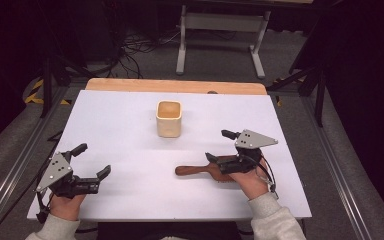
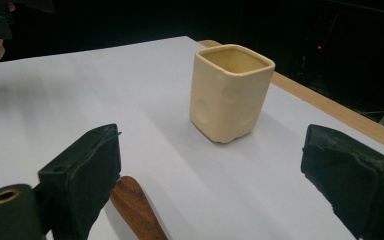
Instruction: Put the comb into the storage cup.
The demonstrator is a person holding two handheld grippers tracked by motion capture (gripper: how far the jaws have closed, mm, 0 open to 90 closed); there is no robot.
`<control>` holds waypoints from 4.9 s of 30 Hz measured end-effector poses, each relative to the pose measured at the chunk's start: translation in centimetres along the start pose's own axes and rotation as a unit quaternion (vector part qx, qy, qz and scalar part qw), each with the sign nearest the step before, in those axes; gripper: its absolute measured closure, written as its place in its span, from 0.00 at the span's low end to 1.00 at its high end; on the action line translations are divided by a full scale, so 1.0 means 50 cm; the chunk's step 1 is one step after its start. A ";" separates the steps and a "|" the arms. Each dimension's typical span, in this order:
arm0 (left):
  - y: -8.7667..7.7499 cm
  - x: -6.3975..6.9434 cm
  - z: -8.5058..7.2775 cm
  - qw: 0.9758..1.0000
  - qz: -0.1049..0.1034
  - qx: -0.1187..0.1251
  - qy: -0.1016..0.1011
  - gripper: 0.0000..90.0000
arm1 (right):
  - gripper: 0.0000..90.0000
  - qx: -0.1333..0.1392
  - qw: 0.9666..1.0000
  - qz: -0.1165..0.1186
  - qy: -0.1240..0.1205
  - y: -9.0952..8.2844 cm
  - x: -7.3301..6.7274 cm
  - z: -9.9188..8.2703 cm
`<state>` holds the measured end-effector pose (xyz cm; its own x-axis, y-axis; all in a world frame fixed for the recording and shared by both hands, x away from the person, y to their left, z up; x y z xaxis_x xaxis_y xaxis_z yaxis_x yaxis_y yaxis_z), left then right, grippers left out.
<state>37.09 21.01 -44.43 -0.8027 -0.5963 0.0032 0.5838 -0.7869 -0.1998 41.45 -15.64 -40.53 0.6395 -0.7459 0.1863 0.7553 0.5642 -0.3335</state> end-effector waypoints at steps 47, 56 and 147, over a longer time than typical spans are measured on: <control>0.003 -0.004 -0.004 1.000 0.011 -0.013 0.006 0.02 | 1.00 -0.299 0.947 0.069 -0.095 0.147 -0.071 -0.073; 0.004 -0.003 -0.005 1.000 0.011 -0.018 0.008 0.02 | 1.00 -0.345 0.928 0.076 -0.117 0.153 -0.082 -0.092; 0.014 0.003 -0.008 1.000 0.003 -0.022 0.008 0.01 | 0.95 -0.444 0.886 0.071 -0.111 -0.073 -0.043 -0.218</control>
<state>37.31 20.43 -44.98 -0.8016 -0.5977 -0.0145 0.5827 -0.7755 -0.2429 35.75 -19.94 -49.78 0.8057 -0.5462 0.2291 0.3175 0.0716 -0.9456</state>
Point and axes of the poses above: each handheld gripper's, and its own axes: y roughly forward along the jaws, z roughly out of its top, x roughly to its right, the point moved 8 cm from there along y, roughly forward along the jaws, and after that the axes turned 14 degrees about -z, right-handed, at the moved point
